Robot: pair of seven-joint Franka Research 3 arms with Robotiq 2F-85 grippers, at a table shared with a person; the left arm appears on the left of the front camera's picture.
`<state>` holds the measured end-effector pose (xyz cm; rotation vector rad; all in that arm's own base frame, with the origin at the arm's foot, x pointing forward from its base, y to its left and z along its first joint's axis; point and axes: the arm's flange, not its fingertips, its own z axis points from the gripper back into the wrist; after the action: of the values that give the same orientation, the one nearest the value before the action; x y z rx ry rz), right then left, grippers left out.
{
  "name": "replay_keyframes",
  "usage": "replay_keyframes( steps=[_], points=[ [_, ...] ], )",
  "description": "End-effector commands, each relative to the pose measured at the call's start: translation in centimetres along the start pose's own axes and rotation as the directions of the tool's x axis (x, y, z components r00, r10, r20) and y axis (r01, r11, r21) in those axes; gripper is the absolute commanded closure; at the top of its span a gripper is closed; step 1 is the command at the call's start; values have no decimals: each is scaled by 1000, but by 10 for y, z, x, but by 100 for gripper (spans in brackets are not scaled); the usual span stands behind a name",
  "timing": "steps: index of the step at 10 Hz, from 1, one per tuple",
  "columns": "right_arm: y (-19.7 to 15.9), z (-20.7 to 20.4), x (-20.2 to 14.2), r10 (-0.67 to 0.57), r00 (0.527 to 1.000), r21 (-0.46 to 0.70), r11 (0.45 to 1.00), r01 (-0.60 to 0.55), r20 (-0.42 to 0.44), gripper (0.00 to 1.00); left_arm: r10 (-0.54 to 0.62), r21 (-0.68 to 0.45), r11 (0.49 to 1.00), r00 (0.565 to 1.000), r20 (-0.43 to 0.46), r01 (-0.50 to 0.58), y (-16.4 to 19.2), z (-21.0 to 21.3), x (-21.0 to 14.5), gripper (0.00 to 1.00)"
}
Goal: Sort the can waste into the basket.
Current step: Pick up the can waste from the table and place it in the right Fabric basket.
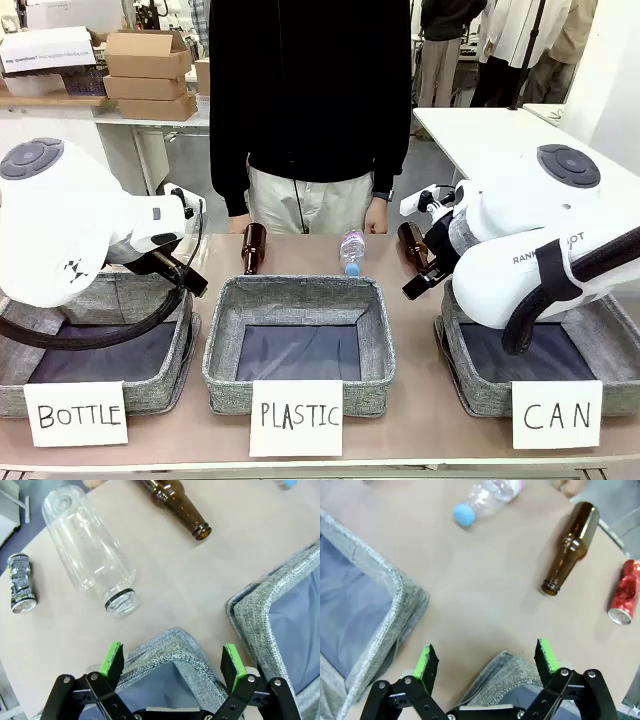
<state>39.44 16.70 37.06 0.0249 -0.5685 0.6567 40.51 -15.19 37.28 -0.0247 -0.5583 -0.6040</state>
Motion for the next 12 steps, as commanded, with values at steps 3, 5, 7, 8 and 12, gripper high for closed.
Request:
replay_keyframes(
  steps=[3, 5, 7, 8, 12],
  points=[
    [0, 0, 0, 0, 1000, 0, 1000, 0, 0, 0, 0, 0, 1000, 1000, 0, 0, 0, 0, 0, 0],
    [0, 0, 0, 0, 1000, 0, 1000, 0, 0, 0, 0, 0, 1000, 1000, 0, 0, 0, 0, 0, 0],
    [0, 0, 0, 0, 1000, 0, 1000, 0, 0, 0, 0, 0, 1000, 1000, 0, 0, 0, 0, 0, 0],
    [0, 0, 0, 0, 1000, 0, 1000, 0, 0, 0, 0, 0, 1000, 1000, 0, 0, 0, 0, 0, 0],
    [-25, 99, 24, -155, 973, 45, 988, 150, 170, 0, 120, 22, 992, 986, 113, -123, 3, 99, 35, 0]
  ],
)
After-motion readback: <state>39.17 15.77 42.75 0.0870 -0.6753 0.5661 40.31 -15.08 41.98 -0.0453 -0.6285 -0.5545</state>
